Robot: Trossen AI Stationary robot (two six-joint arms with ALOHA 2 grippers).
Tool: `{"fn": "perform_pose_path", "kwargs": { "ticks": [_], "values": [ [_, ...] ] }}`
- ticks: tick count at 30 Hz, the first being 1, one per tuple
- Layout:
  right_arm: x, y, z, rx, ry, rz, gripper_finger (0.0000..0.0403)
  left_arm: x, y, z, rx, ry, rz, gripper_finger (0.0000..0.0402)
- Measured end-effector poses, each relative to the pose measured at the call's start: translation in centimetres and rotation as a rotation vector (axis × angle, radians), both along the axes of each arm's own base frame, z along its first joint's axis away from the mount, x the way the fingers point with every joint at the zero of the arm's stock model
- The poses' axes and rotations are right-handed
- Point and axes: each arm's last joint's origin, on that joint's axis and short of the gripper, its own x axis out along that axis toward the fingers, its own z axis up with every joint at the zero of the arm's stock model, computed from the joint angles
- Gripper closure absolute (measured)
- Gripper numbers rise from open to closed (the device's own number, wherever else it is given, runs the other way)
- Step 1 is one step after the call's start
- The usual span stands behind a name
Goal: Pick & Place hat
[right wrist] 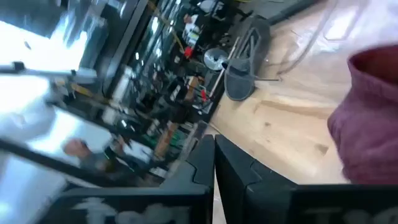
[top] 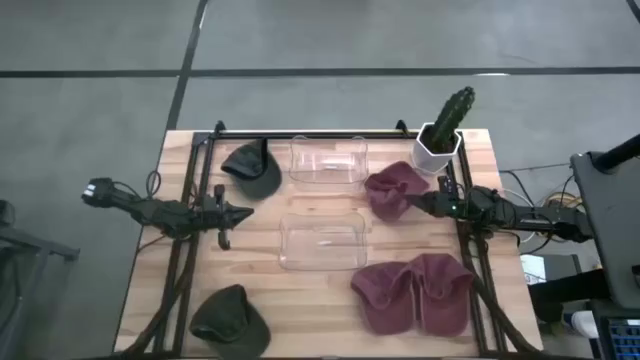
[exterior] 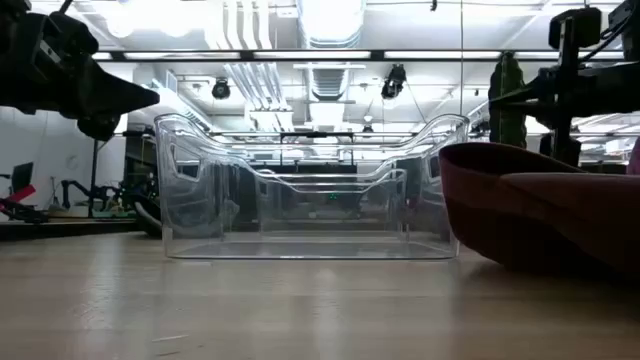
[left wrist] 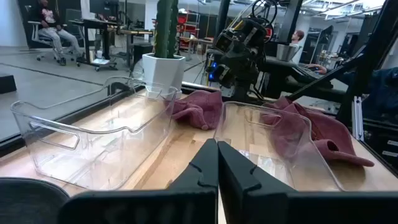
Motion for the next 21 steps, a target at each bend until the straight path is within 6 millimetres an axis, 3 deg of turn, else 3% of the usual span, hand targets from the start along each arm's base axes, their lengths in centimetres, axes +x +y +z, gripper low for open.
{"fn": "perform_pose_path", "kwargs": {
  "ticks": [11,17,21],
  "values": [
    [0.0,-0.1,0.0,0.178,-0.053,-0.052,0.0394,0.0,0.1,0.1,-0.024,-0.018,0.036,0.0401],
    [0.0,0.0,1.6,0.233,-0.204,0.001,0.0394,0.0,0.1,0.1,-0.153,-0.051,0.045,0.0401],
    [0.0,0.0,3.3,0.24,-0.165,-0.005,0.0386,0.0,0.1,0.3,-0.17,-0.07,0.045,0.0401]
  ]
}}
